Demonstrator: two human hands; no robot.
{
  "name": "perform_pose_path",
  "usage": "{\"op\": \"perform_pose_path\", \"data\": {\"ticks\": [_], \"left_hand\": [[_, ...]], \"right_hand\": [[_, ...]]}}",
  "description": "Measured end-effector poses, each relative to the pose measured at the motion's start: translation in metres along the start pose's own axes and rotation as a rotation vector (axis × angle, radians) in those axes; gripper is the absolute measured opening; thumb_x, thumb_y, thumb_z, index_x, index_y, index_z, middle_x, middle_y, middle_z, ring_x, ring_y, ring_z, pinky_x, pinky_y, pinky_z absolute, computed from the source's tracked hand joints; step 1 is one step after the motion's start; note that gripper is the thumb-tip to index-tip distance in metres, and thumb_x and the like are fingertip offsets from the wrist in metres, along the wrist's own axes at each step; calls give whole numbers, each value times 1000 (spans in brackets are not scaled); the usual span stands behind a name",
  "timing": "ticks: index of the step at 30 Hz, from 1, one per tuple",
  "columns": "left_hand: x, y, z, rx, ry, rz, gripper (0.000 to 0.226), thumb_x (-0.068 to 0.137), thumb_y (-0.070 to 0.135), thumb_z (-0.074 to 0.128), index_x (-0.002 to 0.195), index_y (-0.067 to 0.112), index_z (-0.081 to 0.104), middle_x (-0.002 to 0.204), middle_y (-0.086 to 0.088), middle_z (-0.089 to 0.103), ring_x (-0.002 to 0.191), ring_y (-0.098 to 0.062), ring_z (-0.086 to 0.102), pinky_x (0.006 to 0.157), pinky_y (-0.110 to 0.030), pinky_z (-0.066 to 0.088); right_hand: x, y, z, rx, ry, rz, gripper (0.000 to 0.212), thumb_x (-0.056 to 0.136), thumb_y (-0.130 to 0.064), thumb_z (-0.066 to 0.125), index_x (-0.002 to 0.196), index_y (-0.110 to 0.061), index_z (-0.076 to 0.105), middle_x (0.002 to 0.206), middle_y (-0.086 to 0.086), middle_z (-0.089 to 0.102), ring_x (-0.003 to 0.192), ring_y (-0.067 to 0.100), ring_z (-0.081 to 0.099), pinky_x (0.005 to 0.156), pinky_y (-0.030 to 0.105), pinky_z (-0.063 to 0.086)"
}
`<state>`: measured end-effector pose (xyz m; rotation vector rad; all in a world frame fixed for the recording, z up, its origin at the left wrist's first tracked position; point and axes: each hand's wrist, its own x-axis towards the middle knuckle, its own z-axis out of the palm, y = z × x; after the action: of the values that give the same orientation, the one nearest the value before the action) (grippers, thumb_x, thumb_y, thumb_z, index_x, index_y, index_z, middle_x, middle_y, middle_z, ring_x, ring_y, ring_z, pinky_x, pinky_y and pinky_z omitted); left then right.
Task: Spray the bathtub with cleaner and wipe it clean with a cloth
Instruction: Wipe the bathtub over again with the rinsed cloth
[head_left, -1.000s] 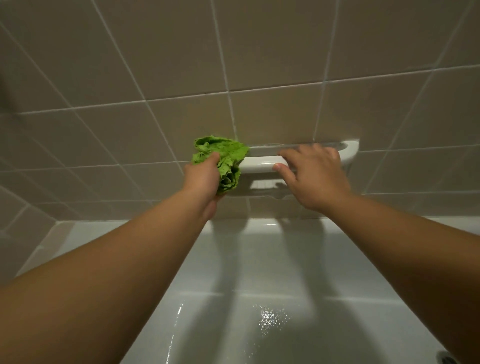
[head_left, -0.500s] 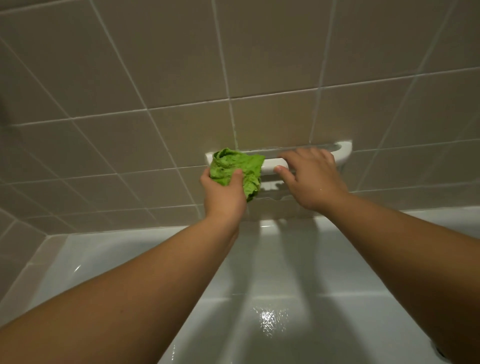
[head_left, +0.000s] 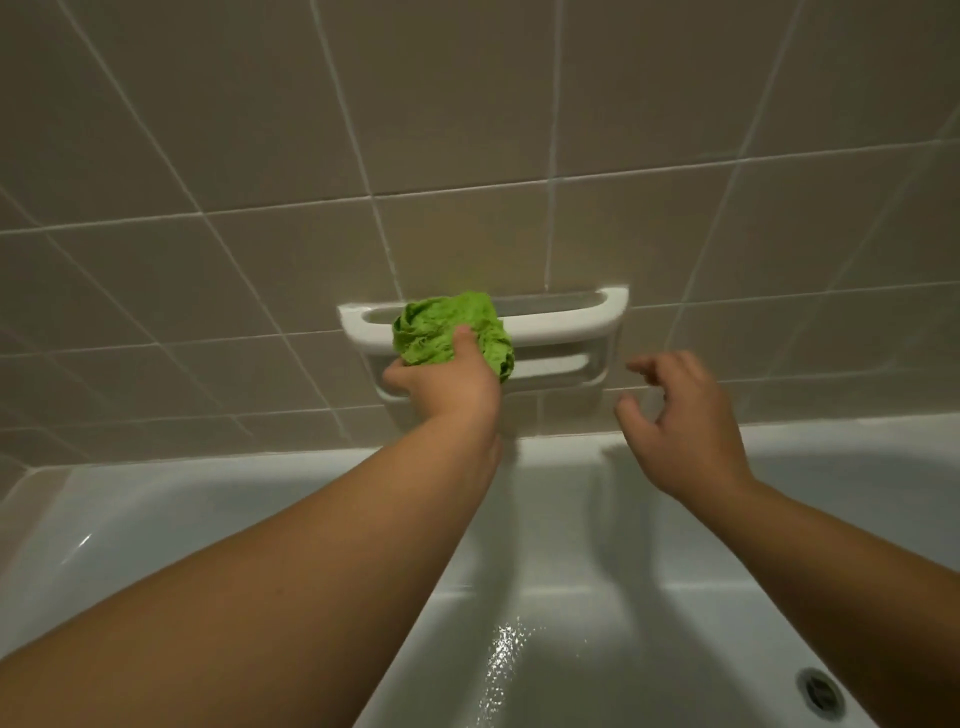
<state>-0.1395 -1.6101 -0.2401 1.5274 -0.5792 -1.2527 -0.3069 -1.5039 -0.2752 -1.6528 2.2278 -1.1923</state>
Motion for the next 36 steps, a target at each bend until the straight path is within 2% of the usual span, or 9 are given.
{"op": "perform_pose_path", "data": {"ticks": [4,8,12,16,19,26,29,33,36], "left_hand": [[-17,-12,25,11,-58,-16,77,67,55,79,117,26,29,106,-3,53,102,-34,63,98,-52,55],[-10,-17,30,14,38,21,67,81,46,80,121,23,32,108,-6,54,100,-32,62,99,-50,55],[-24,-20,38,28,-126,-50,70,77,45,84,118,22,32,111,-5,56,105,-35,64,92,-54,58],[-25,-17,37,-6,-6,8,66,76,49,80,115,26,32,98,1,51,103,-36,63,95,-55,56],[-36,-15,46,12,-52,-18,71,75,49,80,117,23,29,117,-9,54,107,-38,61,96,-55,55],[-68,-21,43,205,-44,175,57,94,30,73,131,13,33,107,-4,54,94,-28,56,87,-35,46],[-83,-21,35,318,-197,242,51,89,30,80,122,21,41,96,7,60,88,-21,61,84,-32,51],[-85,-20,15,341,-371,361,56,77,17,90,118,31,54,102,11,69,92,-7,70,87,-34,60],[-81,-10,2,417,-438,368,74,70,16,94,125,31,46,108,4,69,93,-13,73,83,-41,63]], "right_hand": [[6,7,-1,79,-46,0,9,92,-20,66,101,-19,65,97,-7,60,89,13,57,74,29,41],[13,14,-8,108,-85,0,3,92,-20,65,94,-22,63,92,-7,60,86,14,57,72,32,44],[7,28,-13,114,-121,17,4,91,-20,65,95,-21,65,92,-8,61,86,14,60,72,33,47],[-4,43,-23,98,-137,73,3,92,-23,64,95,-23,64,92,-11,61,88,14,60,73,33,49],[-11,48,-30,107,-122,83,2,91,-23,65,93,-24,64,91,-11,61,87,14,61,74,37,52],[-15,49,-47,155,-97,150,7,91,-23,64,86,-28,63,85,-10,64,81,7,60,71,33,50],[-11,41,-49,246,-96,195,7,94,-23,63,89,-27,64,79,-4,66,74,8,59,68,31,46],[-2,22,-47,375,-100,149,42,95,-24,66,134,-40,58,118,-7,59,89,-1,60,80,23,51],[6,3,-46,444,-206,71,68,85,-40,70,145,-58,42,139,-18,43,123,2,52,100,29,48]]}}
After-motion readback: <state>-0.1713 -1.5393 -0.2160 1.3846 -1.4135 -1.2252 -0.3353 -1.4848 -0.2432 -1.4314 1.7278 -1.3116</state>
